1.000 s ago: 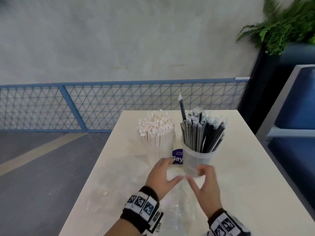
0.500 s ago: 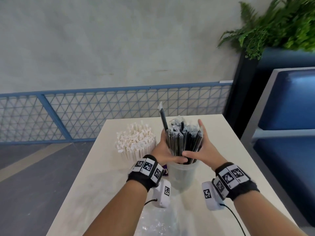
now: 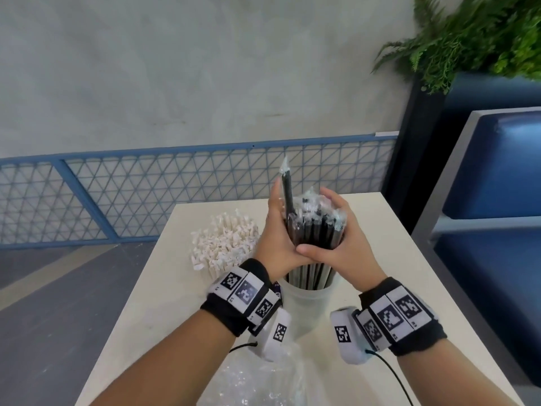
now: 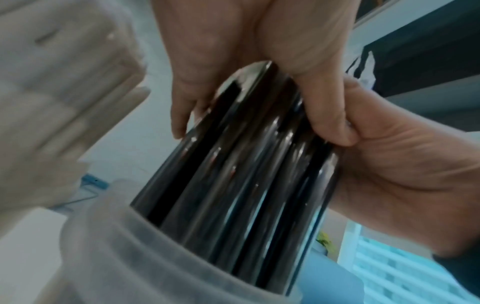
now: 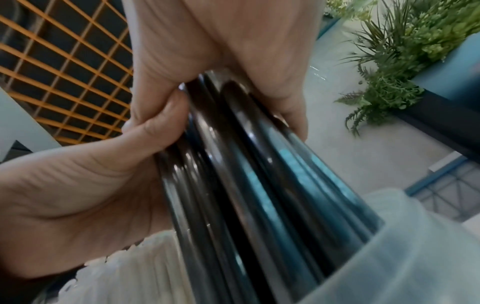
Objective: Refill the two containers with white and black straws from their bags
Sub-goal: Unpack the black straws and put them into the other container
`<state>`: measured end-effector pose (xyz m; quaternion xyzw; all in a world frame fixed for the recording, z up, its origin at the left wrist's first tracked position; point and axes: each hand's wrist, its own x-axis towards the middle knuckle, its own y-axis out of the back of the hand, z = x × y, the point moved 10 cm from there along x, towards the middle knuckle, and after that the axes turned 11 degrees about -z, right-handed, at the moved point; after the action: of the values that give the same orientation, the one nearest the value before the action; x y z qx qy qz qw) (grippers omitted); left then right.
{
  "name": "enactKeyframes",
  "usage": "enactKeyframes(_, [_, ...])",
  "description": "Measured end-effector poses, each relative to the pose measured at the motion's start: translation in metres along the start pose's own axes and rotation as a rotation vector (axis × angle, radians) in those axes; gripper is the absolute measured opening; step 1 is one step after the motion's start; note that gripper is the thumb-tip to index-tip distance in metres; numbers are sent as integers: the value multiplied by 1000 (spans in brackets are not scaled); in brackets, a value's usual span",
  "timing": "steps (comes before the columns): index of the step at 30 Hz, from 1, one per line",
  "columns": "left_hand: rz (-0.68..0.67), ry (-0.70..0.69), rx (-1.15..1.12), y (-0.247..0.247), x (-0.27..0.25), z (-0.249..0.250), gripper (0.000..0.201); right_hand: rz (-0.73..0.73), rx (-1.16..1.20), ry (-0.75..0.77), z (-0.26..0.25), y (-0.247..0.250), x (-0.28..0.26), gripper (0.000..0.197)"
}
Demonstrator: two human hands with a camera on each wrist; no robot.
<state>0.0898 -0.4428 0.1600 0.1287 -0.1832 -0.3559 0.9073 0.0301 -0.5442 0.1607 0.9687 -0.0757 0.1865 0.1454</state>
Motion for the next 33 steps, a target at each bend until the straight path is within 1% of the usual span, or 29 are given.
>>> enactKeyframes(2, [-11, -93, 56, 5, -1, 18, 127, -16, -79, 18, -5, -1, -1, 87])
enactKeyframes(3, [-20, -138, 138, 5, -2, 28, 123, -17, -126, 29, -7, -1, -2, 81])
enactKeyframes(6, [-80, -238, 475, 0, -7, 46, 101, -23, -257, 34, -8, -8, -4, 55])
enactKeyframes(7, [-104, -242, 583, -3, -6, 46, 92, -34, -290, 18, -5, -12, -3, 49])
enactKeyframes(8, [-144, -207, 679, -7, -4, 38, 84, -49, -319, -6, 1, -15, -3, 46])
enactKeyframes(9, [-199, -143, 751, -12, -1, 27, 78, -65, -353, -31, 6, -19, -3, 46])
enactKeyframes(11, [-308, -17, 805, -22, 0, 3, 72, -102, -439, -80, 20, -26, -3, 49])
enactKeyframes(13, [-370, 51, 806, -32, -4, -14, 69, -154, -563, -143, 32, -31, -4, 57])
enactKeyframes(15, [-395, 101, 818, -38, -7, -27, 71, -210, -652, -190, 39, -35, -5, 70])
enactKeyframes(16, [-392, 110, 816, -39, -8, -30, 76, -227, -635, -201, 39, -35, -5, 71])
enactKeyframes(18, [-338, 91, 783, -33, -9, -29, 85, -203, -481, -197, 34, -30, -6, 72])
enactKeyframes(19, [-298, 74, 721, -28, -10, -27, 89, -156, -395, -187, 30, -22, -8, 79])
enactKeyframes(20, [-263, 66, 615, -24, -11, -26, 95, -107, -327, -187, 29, -14, -11, 88])
enactKeyframes(21, [-242, 72, 476, -21, -12, -30, 104, -88, -273, -200, 31, -9, -14, 97])
enactKeyframes(22, [-243, 99, 332, -20, -14, -37, 114, -113, -221, -221, 35, -8, -16, 104])
enactKeyframes(23, [-263, 141, 209, -22, -16, -46, 124, -169, -167, -239, 40, -13, -17, 110])
enactKeyframes(25, [-316, 183, 92, -27, -18, -58, 135, -277, -92, -248, 49, -24, -19, 116])
enactKeyframes(26, [-332, 174, 84, -29, -18, -61, 135, -296, -98, -252, 54, -27, -19, 117])
enactKeyframes(28, [-305, 141, 93, -29, -17, -58, 123, -283, -171, -249, 60, -28, -18, 109])
enactKeyframes(31, [-146, 95, 120, -17, -16, -50, 101, -210, -168, -183, 56, -23, -16, 85])
enactKeyframes(32, [-106, 78, 139, -13, -15, -46, 98, -191, -151, -160, 53, -21, -16, 81])
enactKeyframes(33, [-86, 62, 159, -11, -14, -43, 97, -179, -139, -142, 50, -19, -15, 81])
